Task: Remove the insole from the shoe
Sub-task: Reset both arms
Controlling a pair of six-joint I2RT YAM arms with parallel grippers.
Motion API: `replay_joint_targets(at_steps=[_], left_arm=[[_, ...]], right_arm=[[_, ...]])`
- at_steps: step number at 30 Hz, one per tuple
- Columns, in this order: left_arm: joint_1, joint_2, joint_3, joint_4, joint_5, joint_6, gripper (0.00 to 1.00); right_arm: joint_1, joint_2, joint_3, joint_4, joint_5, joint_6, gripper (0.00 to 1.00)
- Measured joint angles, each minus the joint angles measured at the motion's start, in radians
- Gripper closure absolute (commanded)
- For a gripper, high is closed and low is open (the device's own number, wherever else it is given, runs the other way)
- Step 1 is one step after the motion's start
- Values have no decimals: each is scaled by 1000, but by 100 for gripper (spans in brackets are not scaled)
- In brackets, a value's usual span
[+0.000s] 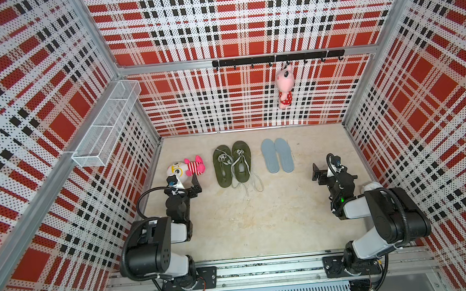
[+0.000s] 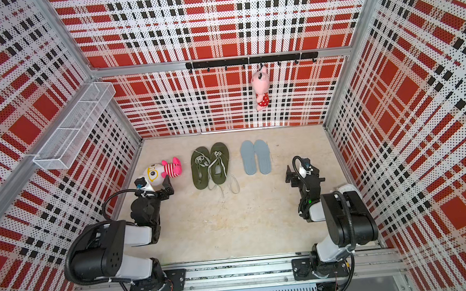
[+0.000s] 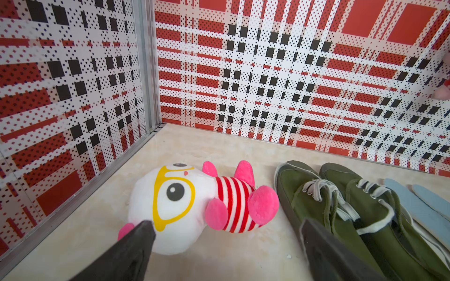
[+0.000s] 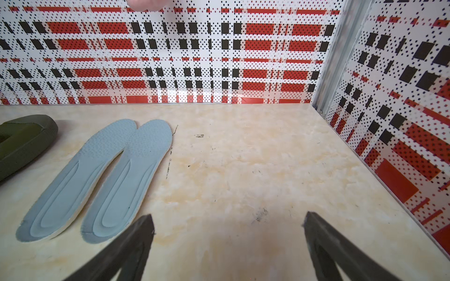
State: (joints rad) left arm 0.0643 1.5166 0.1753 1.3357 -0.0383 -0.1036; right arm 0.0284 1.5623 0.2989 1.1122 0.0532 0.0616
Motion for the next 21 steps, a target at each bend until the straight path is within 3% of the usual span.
replay_joint_targets(at_steps=[12, 21], left_arm=[[-4, 71, -103, 197, 13, 13, 2], [-72, 68, 46, 83, -92, 42, 2]], right_arm=[[0, 0, 0, 0, 0, 0, 0], [0, 0, 0, 0, 0, 0, 0]])
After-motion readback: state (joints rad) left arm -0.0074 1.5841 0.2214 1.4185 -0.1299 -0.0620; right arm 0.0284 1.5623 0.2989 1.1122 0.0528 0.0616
